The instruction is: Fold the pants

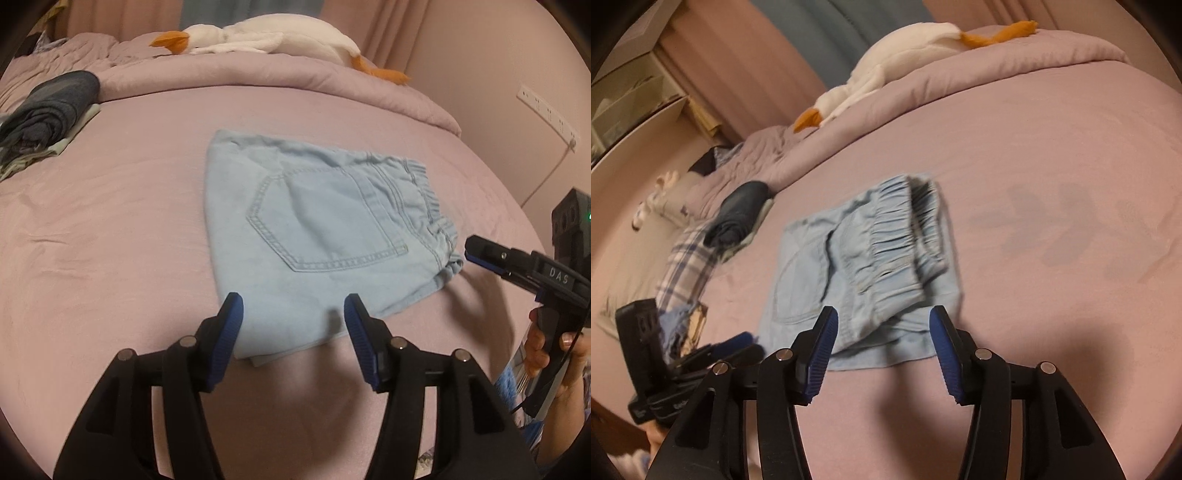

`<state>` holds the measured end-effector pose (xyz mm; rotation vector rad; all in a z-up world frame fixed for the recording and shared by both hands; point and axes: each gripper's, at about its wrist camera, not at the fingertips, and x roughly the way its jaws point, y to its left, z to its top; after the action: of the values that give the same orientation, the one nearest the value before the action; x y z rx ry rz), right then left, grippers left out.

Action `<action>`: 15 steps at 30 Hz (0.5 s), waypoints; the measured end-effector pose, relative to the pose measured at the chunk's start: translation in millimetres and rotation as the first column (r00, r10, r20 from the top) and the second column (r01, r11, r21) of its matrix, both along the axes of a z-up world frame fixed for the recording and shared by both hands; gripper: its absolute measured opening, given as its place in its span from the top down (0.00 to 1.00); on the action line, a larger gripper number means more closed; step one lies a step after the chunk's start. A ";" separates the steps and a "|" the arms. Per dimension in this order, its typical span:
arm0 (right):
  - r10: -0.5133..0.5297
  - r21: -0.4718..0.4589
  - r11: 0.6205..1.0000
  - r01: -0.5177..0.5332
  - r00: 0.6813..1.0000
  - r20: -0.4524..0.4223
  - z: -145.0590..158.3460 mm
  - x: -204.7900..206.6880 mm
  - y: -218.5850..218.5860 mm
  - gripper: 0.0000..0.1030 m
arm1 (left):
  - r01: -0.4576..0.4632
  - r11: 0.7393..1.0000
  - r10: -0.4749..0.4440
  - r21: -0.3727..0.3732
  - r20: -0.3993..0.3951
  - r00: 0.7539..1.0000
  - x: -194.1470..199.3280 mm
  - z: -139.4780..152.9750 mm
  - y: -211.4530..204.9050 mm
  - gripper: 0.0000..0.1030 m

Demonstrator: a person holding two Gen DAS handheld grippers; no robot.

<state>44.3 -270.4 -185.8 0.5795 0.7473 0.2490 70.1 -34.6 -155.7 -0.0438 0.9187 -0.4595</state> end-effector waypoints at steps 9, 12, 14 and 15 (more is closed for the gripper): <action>0.007 0.156 0.988 0.007 0.996 -0.087 -13.5 13.9 -11.3 0.33 | -0.074 0.986 0.054 -0.150 -0.129 0.990 20.5 -9.4 32.4 0.42; 0.001 0.167 0.986 0.020 0.992 -0.124 -17.6 19.6 -17.4 0.33 | -0.106 0.976 0.073 -0.190 -0.175 0.982 27.3 -13.7 38.5 0.41; 0.003 0.175 0.984 0.022 0.990 -0.142 -19.8 23.7 -18.5 0.33 | -0.115 0.973 0.077 -0.201 -0.189 0.979 29.4 -14.6 39.6 0.41; 0.002 0.174 0.984 0.024 0.989 -0.145 -20.0 25.0 -18.8 0.33 | -0.116 0.970 0.074 -0.212 -0.199 0.977 30.6 -16.1 40.3 0.41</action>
<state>69.3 -289.3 -205.8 0.7748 0.8679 0.2660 100.7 5.7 -171.8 -0.3402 1.0436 -0.4723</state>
